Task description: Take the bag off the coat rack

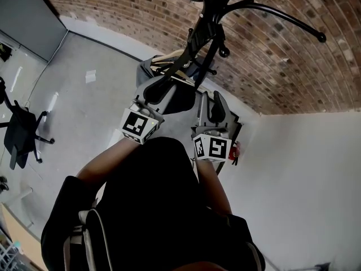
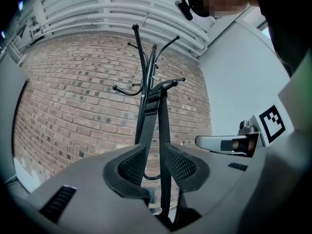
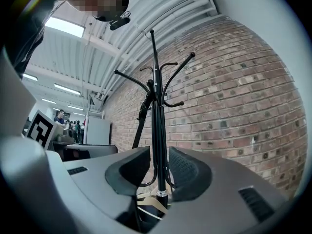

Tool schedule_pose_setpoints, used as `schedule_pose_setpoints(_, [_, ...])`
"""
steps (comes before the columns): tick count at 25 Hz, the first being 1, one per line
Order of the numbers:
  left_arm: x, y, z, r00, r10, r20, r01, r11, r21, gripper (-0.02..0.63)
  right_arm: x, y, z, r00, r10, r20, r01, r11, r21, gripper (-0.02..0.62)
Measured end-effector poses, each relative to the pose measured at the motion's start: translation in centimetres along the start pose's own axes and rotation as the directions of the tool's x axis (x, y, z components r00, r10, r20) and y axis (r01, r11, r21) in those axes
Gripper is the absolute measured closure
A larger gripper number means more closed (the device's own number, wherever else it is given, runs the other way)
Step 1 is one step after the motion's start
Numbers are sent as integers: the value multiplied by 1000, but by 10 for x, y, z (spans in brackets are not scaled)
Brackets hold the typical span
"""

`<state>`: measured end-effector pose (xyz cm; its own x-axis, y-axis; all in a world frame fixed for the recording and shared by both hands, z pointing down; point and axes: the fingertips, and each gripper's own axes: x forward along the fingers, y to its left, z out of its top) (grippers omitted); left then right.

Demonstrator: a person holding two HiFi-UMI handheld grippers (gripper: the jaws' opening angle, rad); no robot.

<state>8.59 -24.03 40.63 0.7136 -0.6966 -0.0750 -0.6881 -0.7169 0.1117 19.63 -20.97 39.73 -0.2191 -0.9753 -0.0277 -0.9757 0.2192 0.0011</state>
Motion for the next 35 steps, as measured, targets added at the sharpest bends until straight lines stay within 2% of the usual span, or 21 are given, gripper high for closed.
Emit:
schedule_pose_setpoints(11, [23, 10, 1, 1000, 8, -12, -7, 1000, 19, 488, 32, -9, -5, 1000, 28, -13, -28, 1000, -1, 489])
schedule_pose_setpoints(14, [34, 10, 0, 1000, -1, -17, 2, 998, 65, 488, 41, -14, -3, 1000, 14, -16, -14, 1000, -5, 489])
schedule_pose_setpoints(17, [42, 15, -5, 998, 37, -47, -31, 992, 120, 488, 52, -14, -6, 999, 10, -44, -11, 1000, -7, 489])
schedule_pose_setpoints(21, [48, 27, -12, 993, 89, -75, -81, 992, 102, 488, 63, -11, -9, 997, 27, -68, -28, 999, -19, 489])
schedule_pose_setpoints(26, [56, 27, -13, 992, 88, -93, -81, 993, 81, 488, 74, -17, -11, 997, 16, -70, -17, 1000, -20, 489])
schedule_pose_setpoints(35, [72, 35, -9, 993, 81, -81, -73, 993, 93, 486, 87, -24, -6, 999, -10, -49, 9, 1000, -20, 489])
